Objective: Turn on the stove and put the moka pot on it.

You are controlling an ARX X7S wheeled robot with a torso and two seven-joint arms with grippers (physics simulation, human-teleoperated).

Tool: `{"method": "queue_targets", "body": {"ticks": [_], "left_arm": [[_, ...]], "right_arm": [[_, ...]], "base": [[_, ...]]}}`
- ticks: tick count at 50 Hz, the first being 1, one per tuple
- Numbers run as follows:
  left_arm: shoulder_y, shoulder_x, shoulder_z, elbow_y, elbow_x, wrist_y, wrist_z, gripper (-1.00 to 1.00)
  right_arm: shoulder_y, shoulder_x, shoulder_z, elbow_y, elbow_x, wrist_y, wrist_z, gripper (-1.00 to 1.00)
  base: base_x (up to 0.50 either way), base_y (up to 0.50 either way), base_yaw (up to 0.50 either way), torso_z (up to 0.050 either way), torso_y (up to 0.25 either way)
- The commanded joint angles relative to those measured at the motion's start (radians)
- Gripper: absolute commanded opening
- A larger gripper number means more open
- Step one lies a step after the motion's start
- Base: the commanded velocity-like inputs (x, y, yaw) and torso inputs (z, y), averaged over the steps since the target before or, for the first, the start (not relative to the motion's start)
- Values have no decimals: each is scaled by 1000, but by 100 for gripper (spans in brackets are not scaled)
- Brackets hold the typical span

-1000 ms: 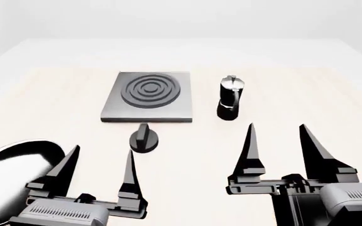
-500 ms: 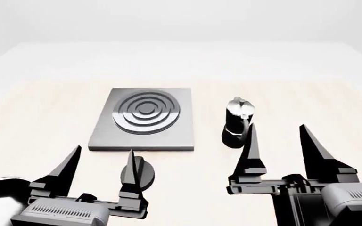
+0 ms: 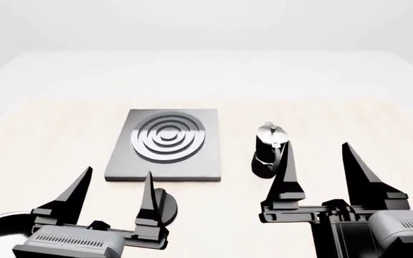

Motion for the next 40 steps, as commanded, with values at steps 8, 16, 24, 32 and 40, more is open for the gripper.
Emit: {"method": "queue_targets", "body": {"ticks": [8,16,24,32,40], "left_arm": [[-5,15,-23,-12,21,17,-4,100],[-6,9,-21,-7,18,13,-11,100],[-7,-2,-1,-2,43,-1,-22,100],[-7,-10,4,-7,43,5,-26,100],[-9,-18,11,-5,41,2,-37,100]], "right_arm": [[-3,-1,15,-9,-4,-1,-1,100],[-2,11,9,-5,5,-8,12,100],[-1,23,2,-5,14,-10,25,100],[-1,34,-2,-7,23,-13,36,100],[0,42,-7,-5,28,-16,45,100]], "base": [[0,0,0,49,0],[0,0,0,49,0],[0,0,0,45,-125],[0,0,0,37,-209],[0,0,0,36,-211]]}}
